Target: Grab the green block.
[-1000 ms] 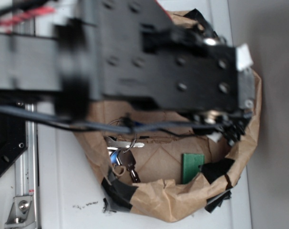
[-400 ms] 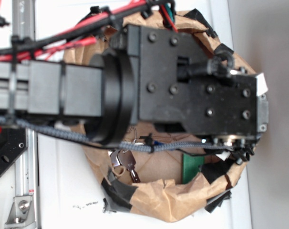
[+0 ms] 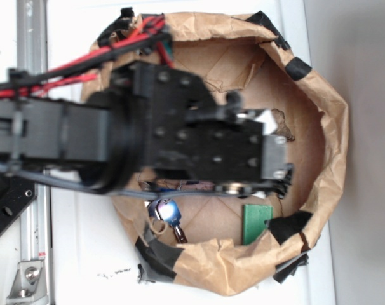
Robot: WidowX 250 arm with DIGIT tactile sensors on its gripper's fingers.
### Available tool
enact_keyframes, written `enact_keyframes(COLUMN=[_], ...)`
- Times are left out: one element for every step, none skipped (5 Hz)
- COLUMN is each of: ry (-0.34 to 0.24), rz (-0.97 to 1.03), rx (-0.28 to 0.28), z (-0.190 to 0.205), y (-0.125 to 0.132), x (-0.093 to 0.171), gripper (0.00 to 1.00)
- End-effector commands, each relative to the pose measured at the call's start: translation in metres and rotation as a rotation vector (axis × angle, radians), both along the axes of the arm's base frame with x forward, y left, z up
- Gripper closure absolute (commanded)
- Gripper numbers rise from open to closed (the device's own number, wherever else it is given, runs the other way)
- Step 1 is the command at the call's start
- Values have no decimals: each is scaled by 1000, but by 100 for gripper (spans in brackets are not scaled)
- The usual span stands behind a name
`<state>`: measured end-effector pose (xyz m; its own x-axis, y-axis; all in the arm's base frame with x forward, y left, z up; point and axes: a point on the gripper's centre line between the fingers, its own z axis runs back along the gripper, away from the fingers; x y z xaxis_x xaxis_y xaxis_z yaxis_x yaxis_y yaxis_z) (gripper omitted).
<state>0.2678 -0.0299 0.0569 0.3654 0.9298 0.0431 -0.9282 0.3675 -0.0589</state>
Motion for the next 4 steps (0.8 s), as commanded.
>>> enact_keyframes(ry=[-225, -218, -174, -140], rz=[53, 22, -24, -22], rx=[-103, -145, -164, -185], z=[32, 17, -7, -18], y=[-35, -57, -68, -73], x=[25, 45, 48, 44], gripper=[0, 0, 0, 33])
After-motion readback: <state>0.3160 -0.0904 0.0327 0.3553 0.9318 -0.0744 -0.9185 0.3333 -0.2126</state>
